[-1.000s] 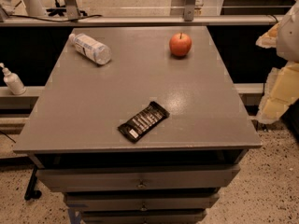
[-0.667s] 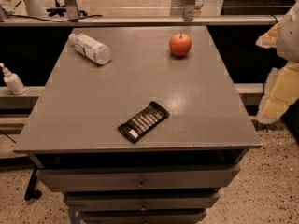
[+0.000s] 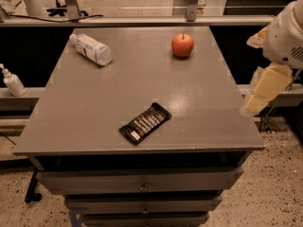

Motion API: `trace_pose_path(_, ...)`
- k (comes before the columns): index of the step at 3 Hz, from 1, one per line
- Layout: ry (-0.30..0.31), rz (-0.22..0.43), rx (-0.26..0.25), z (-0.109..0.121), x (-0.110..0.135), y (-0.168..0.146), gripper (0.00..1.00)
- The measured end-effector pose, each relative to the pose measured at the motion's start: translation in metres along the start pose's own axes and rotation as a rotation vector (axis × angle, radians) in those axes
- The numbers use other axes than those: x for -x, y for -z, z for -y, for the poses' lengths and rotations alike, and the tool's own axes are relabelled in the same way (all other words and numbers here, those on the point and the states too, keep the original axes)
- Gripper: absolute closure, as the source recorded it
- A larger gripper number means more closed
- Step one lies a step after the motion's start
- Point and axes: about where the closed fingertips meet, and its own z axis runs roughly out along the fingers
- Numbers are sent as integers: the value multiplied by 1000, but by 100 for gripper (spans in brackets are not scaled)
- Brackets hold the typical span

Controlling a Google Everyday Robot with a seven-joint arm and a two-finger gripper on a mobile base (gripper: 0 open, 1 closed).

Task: Move apple near rxbar chocolate

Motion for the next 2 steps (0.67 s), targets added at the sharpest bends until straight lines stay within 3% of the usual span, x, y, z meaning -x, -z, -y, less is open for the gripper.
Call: trace_pose_path(2, -135, 213, -81, 85, 22, -57, 0)
